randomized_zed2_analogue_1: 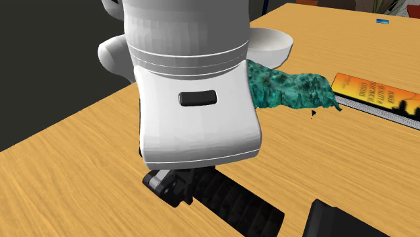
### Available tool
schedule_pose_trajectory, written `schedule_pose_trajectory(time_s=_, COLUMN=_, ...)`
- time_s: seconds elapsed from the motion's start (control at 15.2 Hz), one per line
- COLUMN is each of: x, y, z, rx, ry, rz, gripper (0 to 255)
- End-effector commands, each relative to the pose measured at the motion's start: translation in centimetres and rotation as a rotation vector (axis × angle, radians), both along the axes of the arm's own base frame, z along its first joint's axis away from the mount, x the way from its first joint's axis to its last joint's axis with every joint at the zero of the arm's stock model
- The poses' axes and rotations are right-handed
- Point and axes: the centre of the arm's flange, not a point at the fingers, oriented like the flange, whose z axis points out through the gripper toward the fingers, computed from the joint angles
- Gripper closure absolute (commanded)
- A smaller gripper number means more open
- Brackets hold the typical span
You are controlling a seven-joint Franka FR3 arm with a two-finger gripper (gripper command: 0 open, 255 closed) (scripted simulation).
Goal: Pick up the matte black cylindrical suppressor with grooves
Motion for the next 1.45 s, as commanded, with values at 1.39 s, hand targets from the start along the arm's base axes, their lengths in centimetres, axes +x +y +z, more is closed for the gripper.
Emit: schedule_pose_trajectory(time_s=1.39, x=-0.1, y=0.0, z=8.0, rx=0.0, ry=0.0, rz=0.0, gripper=255)
